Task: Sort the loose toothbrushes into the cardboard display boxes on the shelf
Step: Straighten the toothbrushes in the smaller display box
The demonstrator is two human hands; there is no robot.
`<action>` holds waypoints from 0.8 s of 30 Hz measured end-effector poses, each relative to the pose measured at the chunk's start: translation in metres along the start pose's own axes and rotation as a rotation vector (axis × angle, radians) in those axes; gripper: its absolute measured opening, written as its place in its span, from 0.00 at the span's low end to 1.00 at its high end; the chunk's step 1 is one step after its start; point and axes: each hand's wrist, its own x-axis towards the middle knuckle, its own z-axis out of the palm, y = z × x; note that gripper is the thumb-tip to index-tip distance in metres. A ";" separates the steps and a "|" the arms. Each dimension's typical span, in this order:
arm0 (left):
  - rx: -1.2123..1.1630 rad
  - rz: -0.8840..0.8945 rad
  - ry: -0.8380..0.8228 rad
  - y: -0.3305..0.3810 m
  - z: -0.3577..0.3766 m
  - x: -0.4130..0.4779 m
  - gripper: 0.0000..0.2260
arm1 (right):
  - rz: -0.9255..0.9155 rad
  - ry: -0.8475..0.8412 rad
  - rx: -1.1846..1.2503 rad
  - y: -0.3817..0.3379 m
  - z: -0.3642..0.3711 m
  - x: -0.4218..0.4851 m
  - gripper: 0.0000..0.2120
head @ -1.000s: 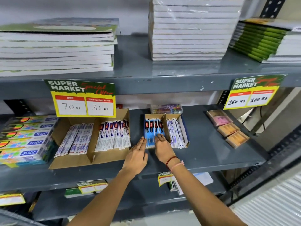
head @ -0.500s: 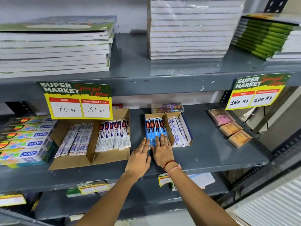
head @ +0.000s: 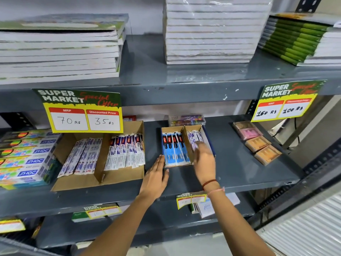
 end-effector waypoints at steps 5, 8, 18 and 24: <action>-0.122 -0.145 0.089 0.006 0.005 0.008 0.22 | 0.268 -0.017 -0.063 0.038 -0.023 0.011 0.13; -0.142 -0.169 0.139 0.013 0.006 0.011 0.20 | 0.288 -0.112 -0.137 0.042 -0.024 0.011 0.12; -0.132 -0.160 0.146 0.018 0.011 0.010 0.19 | 0.339 -0.120 -0.139 0.046 -0.028 0.007 0.11; -0.160 -0.111 0.120 0.020 0.000 0.006 0.19 | 0.315 -0.115 -0.121 0.033 -0.030 0.005 0.13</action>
